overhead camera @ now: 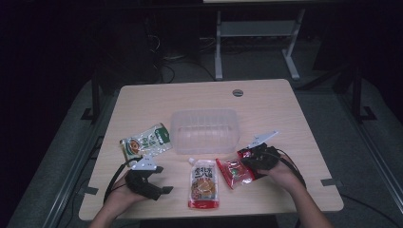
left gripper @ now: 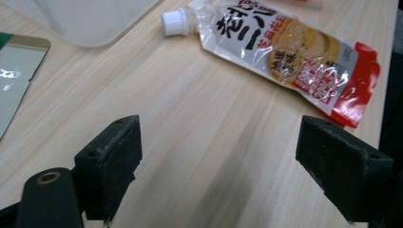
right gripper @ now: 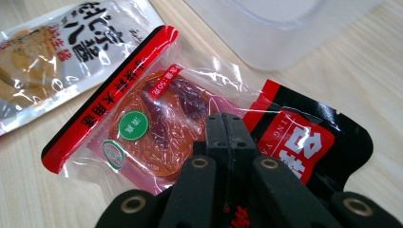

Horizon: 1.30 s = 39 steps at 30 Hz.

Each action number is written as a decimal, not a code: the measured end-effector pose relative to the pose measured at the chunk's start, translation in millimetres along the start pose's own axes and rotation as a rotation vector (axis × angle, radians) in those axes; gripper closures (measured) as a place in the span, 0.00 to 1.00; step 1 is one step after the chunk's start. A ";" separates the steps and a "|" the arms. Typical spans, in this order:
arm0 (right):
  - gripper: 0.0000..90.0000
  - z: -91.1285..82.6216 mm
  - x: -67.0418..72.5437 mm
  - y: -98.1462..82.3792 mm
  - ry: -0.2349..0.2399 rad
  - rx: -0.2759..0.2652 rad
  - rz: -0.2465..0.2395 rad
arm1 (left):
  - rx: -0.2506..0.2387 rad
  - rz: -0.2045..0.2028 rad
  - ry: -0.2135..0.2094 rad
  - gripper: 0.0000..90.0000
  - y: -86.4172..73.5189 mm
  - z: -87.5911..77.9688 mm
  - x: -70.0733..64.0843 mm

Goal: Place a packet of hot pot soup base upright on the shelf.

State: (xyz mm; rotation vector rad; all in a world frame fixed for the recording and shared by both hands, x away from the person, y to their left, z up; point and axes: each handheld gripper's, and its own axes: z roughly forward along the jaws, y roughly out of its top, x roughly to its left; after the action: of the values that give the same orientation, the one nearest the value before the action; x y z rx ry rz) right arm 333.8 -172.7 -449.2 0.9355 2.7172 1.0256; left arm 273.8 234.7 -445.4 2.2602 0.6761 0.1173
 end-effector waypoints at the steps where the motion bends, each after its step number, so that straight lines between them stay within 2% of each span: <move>1: 1.00 0.0 0.0 0.0 0.000 0.000 0.000 | -0.003 0.003 -0.004 0.17 0.6 -0.2 -0.8; 6: 1.00 3.3 3.9 3.5 0.016 -0.008 -0.020 | -0.033 0.009 -0.014 0.19 4.3 0.6 -6.7; 8: 1.00 -1.1 3.0 2.3 0.015 -0.011 -0.004 | -0.050 0.018 -0.013 0.24 7.0 1.2 -8.3; 11: 0.99 -6.1 0.8 0.9 0.005 -0.024 0.011 | -0.086 0.005 -0.018 0.27 12.8 1.9 -11.0; 12: 0.96 -9.2 0.0 0.3 0.003 -0.030 0.024 | -0.090 0.024 -0.014 0.30 15.1 1.4 -11.4; 13: 0.93 -15.5 -1.7 -1.6 -0.017 -0.038 0.031 | -0.101 0.023 -0.009 0.37 17.5 1.3 -13.0; 15: 0.91 -18.3 -1.4 -3.2 -0.016 -0.046 0.049 | -0.120 0.013 -0.013 0.40 23.2 1.0 -14.4; 16: 0.88 -21.1 -1.6 -4.8 -0.024 -0.045 0.055 | -0.129 0.019 -0.013 0.48 25.9 0.8 -14.9; 17: 0.87 -22.8 -2.4 -6.9 -0.032 -0.054 0.053 | -0.136 0.015 -0.015 0.48 28.4 1.2 -16.0; 20: 0.80 -29.2 -2.4 -12.9 -0.039 -0.047 0.083 | -0.132 0.010 -0.026 0.57 36.3 4.4 -19.0; 22: 0.74 -34.1 -3.4 -19.9 -0.057 -0.042 0.098 | -0.121 0.016 -0.032 0.67 40.8 7.0 -21.1; 24: 0.72 -35.8 -4.3 -22.2 -0.061 -0.044 0.098 | -0.114 0.029 -0.040 0.69 44.9 9.8 -23.2; 26: 0.67 -42.2 -5.2 -29.4 -0.076 -0.048 0.120 | -0.093 0.048 -0.052 0.81 49.2 12.8 -24.9; 27: 0.67 -42.2 -5.2 -29.4 -0.076 -0.048 0.120 | -0.086 0.052 -0.055 0.81 51.8 14.5 -26.0; 30: 0.63 -46.8 -6.3 -34.7 -0.090 -0.058 0.139 | -0.075 0.057 -0.075 0.91 60.4 19.9 -27.7; 33: 0.59 -49.4 -7.6 -36.4 -0.100 -0.066 0.140 | -0.070 0.075 -0.092 0.96 69.8 26.2 -28.6; 34: 0.57 -52.1 -7.8 -36.6 -0.103 -0.074 0.143 | -0.070 0.094 -0.103 0.99 76.1 31.3 -29.3; 39: 0.54 -54.7 -9.9 -39.2 -0.111 -0.089 0.156 | -0.058 0.113 -0.129 1.00 88.5 43.6 -31.4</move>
State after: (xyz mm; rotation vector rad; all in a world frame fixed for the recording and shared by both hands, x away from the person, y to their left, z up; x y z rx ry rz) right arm 306.0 -232.5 -432.8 1.1669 2.5200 1.0752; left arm 297.7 140.1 -410.7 2.2278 0.4719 0.0451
